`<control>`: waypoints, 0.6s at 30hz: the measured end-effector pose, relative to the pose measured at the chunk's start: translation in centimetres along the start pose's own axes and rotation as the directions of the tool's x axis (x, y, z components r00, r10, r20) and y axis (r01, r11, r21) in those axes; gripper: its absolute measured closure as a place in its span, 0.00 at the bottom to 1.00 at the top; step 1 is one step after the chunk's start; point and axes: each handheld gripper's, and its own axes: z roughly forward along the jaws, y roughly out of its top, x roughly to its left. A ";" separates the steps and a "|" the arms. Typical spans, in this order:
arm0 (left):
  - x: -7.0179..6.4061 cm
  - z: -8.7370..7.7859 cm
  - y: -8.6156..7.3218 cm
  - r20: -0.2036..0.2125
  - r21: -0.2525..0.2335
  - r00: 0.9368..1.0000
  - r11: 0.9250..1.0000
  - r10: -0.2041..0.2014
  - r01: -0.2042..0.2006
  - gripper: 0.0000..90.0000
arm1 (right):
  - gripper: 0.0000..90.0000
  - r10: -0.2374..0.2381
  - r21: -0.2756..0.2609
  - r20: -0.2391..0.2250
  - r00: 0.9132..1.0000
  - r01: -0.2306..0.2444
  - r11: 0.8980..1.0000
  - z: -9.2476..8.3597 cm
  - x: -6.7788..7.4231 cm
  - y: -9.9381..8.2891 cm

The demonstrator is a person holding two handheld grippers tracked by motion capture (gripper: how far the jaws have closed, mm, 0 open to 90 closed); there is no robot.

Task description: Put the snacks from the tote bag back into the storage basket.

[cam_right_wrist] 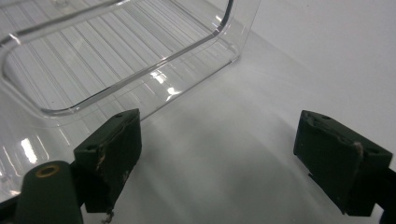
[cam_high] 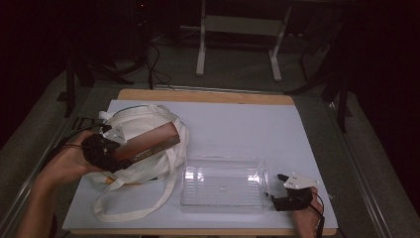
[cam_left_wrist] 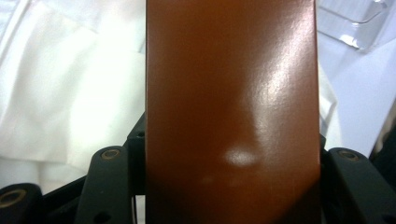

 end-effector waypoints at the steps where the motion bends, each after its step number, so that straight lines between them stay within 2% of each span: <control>1: -0.1 0.0 0.1 0.003 0.000 1.000 1.000 0.005 -0.005 0.49 | 0.17 0.000 0.000 0.000 1.000 0.000 1.000 0.0 0.0 0.0; 7: -0.7 0.1 0.6 0.019 0.008 0.999 0.999 0.035 -0.035 0.49 | 0.17 0.000 0.000 0.000 1.000 0.000 1.000 0.0 0.0 0.0; 14: -1.5 -0.2 1.1 0.042 -0.026 0.997 0.998 0.062 -0.061 0.49 | 0.17 -0.001 0.000 0.000 1.000 0.001 1.000 0.0 0.0 0.0; 18: -2.0 -0.2 1.6 0.051 -0.028 0.995 0.996 0.085 -0.083 0.49 | 0.17 -0.001 0.000 0.000 1.000 0.001 1.000 0.0 0.0 0.0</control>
